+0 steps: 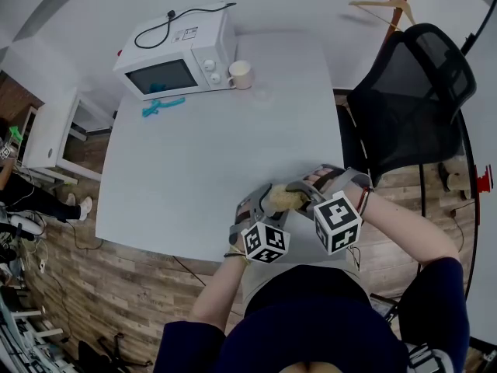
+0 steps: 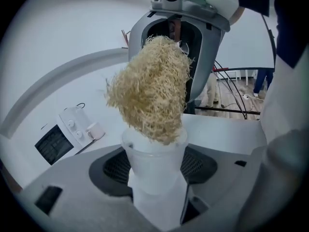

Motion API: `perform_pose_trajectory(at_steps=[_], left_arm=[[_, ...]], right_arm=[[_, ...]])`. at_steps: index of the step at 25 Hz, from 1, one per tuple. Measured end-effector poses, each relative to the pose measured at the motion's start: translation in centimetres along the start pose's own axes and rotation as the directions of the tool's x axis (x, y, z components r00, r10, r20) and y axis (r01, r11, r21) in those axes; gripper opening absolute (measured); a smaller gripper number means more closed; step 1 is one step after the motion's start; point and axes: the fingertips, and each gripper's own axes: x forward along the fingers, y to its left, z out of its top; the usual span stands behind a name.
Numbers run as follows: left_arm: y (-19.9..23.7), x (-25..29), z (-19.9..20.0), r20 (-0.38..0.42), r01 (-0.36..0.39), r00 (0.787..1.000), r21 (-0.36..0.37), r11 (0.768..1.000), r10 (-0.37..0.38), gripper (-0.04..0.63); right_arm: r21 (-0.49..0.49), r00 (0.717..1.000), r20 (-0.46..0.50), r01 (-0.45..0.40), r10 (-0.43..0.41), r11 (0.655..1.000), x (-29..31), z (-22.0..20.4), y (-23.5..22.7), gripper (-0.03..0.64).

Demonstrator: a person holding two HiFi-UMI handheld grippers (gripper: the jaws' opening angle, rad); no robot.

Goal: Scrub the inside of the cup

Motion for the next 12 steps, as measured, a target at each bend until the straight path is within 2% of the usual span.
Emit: perform_pose_trajectory(at_steps=[4,6,8,12], left_arm=[[-0.1,1.0,-1.3,-0.001,0.010,1.000,-0.084,0.996,-0.010,0.284],[0.0,1.5,-2.0,0.003,0.015,1.000,-0.145,0.989,-0.014,0.284],[0.1,2.0,-2.8,0.007,0.018,1.000,-0.210,0.978,-0.016,0.285],[0.5,3.0,-4.3,0.012,0.023,1.000,-0.313,0.949,-0.020,0.285]], right_arm=[[0.084,1.000,0.028,-0.002,0.000,0.996,0.3,-0.4,-0.2,0.179],[0.164,0.998,0.056,0.011,-0.020,0.986,0.3,-0.4,-0.5,0.179],[0.273,0.994,0.085,0.037,-0.062,0.961,0.2,-0.7,-1.2,0.179],[0.473,0.983,0.100,0.089,-0.154,0.877,0.2,-1.8,-2.3,0.179]])
